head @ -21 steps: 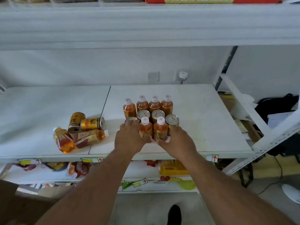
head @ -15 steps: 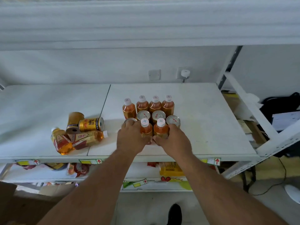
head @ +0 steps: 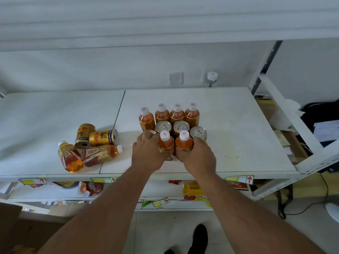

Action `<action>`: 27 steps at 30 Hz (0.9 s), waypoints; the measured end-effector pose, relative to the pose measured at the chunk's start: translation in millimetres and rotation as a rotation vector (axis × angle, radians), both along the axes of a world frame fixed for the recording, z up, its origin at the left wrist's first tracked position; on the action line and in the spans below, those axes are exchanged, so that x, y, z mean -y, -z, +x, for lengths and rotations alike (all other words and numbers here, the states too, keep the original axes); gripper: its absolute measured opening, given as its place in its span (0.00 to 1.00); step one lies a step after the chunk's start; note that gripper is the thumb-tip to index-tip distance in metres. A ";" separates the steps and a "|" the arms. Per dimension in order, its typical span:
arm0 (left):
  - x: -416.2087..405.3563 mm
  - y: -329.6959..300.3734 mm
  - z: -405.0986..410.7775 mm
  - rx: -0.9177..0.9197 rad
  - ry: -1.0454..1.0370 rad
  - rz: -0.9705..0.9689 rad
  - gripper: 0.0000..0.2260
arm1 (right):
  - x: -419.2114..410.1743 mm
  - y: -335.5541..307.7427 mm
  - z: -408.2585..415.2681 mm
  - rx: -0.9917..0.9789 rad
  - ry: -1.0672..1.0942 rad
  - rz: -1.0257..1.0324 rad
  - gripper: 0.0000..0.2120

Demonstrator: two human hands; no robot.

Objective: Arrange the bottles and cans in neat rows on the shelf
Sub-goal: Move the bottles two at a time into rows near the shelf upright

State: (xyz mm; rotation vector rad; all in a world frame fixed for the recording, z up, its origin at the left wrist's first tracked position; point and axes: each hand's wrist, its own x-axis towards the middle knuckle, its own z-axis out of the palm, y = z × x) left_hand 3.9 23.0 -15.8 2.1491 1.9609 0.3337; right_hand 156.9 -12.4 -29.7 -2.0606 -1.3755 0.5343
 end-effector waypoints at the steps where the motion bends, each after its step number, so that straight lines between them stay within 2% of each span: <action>1: -0.2 -0.6 -0.1 0.009 0.001 -0.006 0.28 | 0.6 -0.3 -0.9 0.002 0.001 0.006 0.27; 8: 1.4 -6.9 -0.5 0.065 0.013 -0.041 0.29 | 1.9 -1.6 -1.2 0.020 0.003 0.013 0.27; 15: -0.3 -13.8 -4.1 0.204 0.044 -0.029 0.31 | 3.5 -13.4 7.3 0.062 -0.021 0.068 0.28; 17: -0.5 -15.5 -5.0 0.237 0.058 -0.021 0.30 | 4.8 -18.1 7.5 0.034 -0.024 0.064 0.26; 20: -1.2 -14.8 -8.1 0.333 0.056 -0.038 0.22 | 4.1 -20.0 10.6 -0.019 0.004 0.090 0.12; 21: -1.1 -14.2 -9.2 0.340 0.051 -0.041 0.21 | 3.1 -19.8 10.1 -0.025 0.012 0.102 0.11; 24: 2.6 -7.2 -6.8 0.246 0.062 -0.030 0.22 | 7.4 -6.3 2.0 -0.013 -0.030 0.070 0.09; 27: 1.9 0.2 -4.9 0.190 0.085 0.016 0.27 | 16.2 14.2 -4.9 -0.026 -0.031 0.047 0.09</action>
